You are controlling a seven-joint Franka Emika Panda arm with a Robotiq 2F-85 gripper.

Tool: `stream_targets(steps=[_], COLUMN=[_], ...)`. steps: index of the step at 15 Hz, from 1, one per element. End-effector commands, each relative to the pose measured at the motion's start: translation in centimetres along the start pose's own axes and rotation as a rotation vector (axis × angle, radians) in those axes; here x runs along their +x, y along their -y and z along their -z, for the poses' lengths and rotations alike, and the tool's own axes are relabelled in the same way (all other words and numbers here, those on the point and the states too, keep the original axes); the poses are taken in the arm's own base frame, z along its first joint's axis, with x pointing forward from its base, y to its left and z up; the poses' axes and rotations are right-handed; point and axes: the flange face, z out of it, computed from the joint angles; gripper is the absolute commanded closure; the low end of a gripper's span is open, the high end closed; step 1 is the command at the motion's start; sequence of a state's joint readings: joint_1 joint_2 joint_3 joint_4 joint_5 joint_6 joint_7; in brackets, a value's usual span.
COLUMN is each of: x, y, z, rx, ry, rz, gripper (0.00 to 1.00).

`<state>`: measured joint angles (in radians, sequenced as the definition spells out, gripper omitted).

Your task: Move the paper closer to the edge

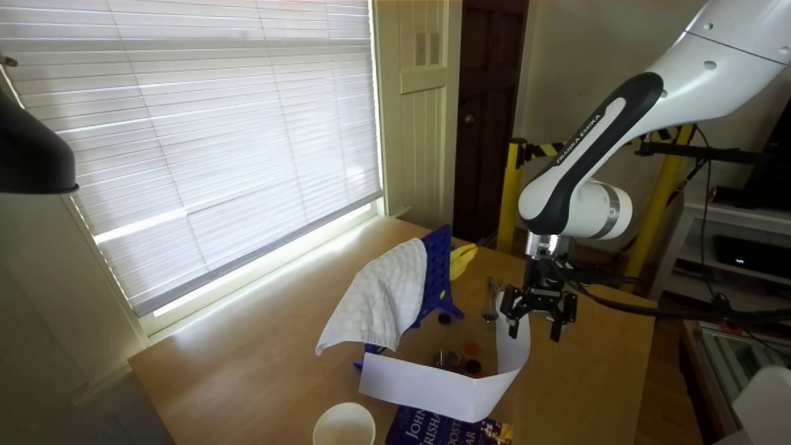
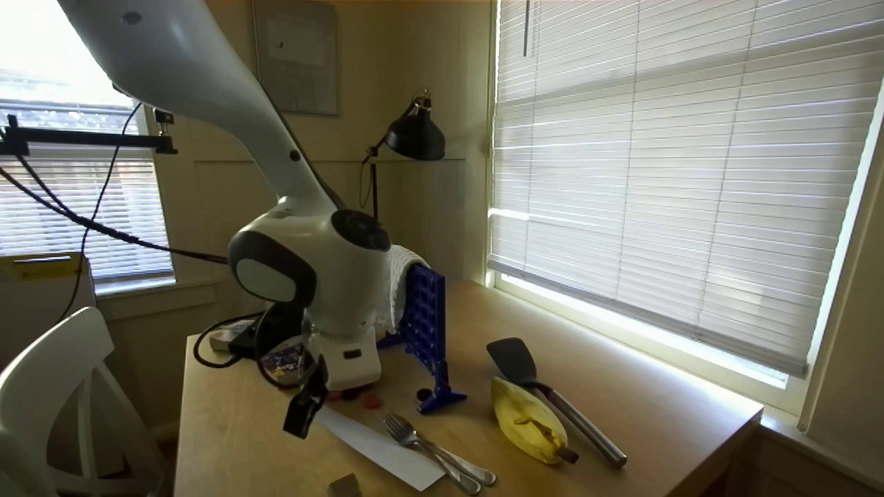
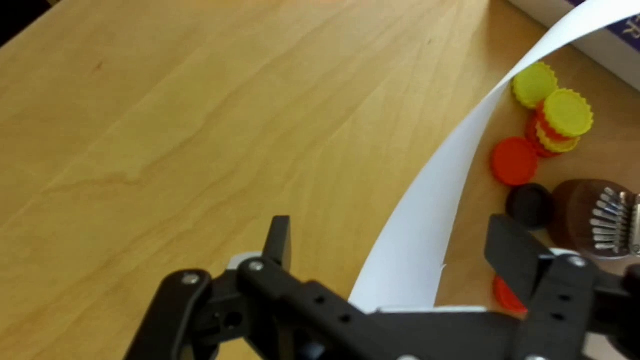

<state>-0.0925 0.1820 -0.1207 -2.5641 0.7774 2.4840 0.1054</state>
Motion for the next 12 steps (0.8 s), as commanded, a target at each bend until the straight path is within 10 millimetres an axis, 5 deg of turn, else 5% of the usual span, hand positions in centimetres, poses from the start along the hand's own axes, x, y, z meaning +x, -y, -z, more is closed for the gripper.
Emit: stream_targets(steps=[1,11,12], x=[-0.4,0.6,0.9], y=[0.7,1.0,1.1], z=[0.0,-3.2,-3.6], rx=[0.083,0.15,0.163], ry=[-0.001,-0.004,-0.01], rz=[0.067,0.181,0.193], gripper=[0.0,0.0,0.19])
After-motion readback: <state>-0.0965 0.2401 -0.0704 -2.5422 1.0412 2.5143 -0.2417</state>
